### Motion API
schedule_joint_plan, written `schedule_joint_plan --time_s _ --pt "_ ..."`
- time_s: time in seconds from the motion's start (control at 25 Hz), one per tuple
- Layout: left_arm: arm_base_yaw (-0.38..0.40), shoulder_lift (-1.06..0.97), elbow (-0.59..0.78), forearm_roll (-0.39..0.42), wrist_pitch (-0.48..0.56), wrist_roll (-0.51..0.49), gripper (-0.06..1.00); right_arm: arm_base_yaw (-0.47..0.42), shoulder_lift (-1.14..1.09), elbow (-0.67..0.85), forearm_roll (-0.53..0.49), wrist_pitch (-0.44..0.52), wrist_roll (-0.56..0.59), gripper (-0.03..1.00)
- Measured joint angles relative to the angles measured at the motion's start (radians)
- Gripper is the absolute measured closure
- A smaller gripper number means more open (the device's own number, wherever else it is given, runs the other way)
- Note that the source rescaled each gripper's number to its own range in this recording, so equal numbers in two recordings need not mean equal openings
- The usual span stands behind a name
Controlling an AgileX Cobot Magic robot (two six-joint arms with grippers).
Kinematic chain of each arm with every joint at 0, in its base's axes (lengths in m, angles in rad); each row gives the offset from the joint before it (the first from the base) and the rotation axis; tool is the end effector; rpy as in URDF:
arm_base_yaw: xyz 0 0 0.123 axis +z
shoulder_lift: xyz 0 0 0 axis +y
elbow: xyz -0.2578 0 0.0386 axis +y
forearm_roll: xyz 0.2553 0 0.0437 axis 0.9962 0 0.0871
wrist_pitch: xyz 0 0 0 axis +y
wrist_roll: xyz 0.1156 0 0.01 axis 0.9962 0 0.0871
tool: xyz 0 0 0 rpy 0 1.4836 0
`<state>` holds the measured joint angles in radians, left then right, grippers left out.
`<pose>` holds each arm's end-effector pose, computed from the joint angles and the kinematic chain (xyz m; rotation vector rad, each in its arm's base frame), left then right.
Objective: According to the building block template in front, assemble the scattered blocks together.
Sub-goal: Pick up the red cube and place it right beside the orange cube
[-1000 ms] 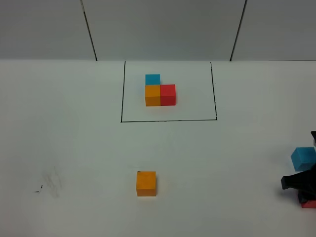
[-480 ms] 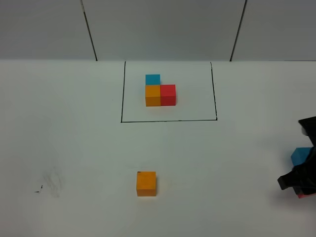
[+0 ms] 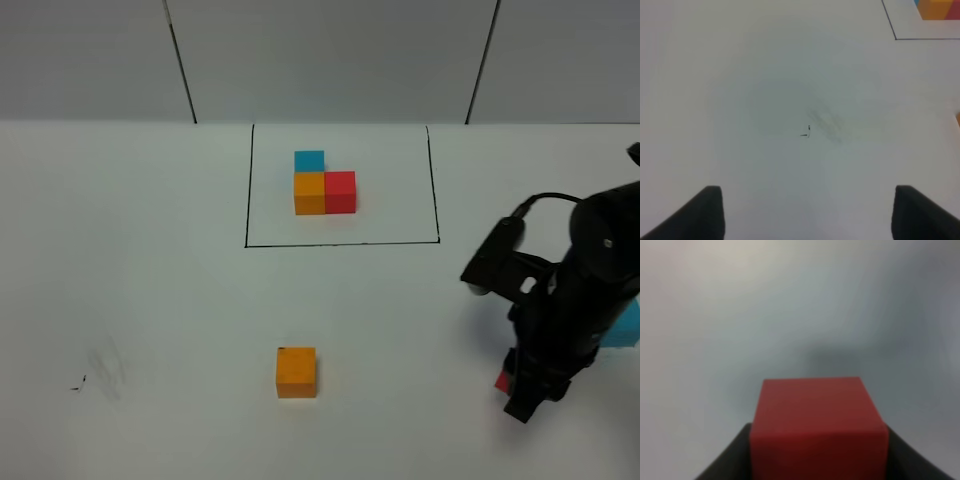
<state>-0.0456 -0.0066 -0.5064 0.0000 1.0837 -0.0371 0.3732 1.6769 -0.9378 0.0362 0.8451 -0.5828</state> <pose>0.0456 -0.0021 0.2692 0.0087 2.0547 -0.0513 0.2710 0.1095 0.1199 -1.3785 2.7376 0.0308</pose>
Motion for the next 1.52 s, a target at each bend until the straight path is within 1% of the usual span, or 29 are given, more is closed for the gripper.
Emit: schedule_joint_plan --time_s 0.08,0.24,0.44,0.56,0.64,0.76,1.08,1.52 --pt "0.000 0.000 0.000 0.000 0.000 0.000 0.43 0.047 0.040 -0.045 -0.001 0.000 -0.028 0.72" --pt "0.000 0.000 0.000 0.000 0.000 0.000 0.44 0.126 0.128 -0.143 -0.001 0.010 -0.048 0.72" --pt "0.000 0.000 0.000 0.000 0.000 0.000 0.44 0.195 0.219 -0.265 0.005 0.018 -0.083 0.72" --pt "0.000 0.000 0.000 0.000 0.000 0.000 0.44 0.222 0.247 -0.302 0.045 0.014 -0.127 0.72" --pt "0.000 0.000 0.000 0.000 0.000 0.000 0.44 0.241 0.250 -0.306 0.072 0.004 -0.175 0.72" --pt "0.000 0.000 0.000 0.000 0.000 0.000 0.44 0.264 0.250 -0.306 0.098 -0.017 -0.216 0.72" --pt "0.000 0.000 0.000 0.000 0.000 0.000 0.44 0.278 0.250 -0.306 0.121 -0.081 -0.251 0.72" --pt "0.000 0.000 0.000 0.000 0.000 0.000 0.44 0.288 0.289 -0.306 0.136 -0.130 -0.278 0.72"
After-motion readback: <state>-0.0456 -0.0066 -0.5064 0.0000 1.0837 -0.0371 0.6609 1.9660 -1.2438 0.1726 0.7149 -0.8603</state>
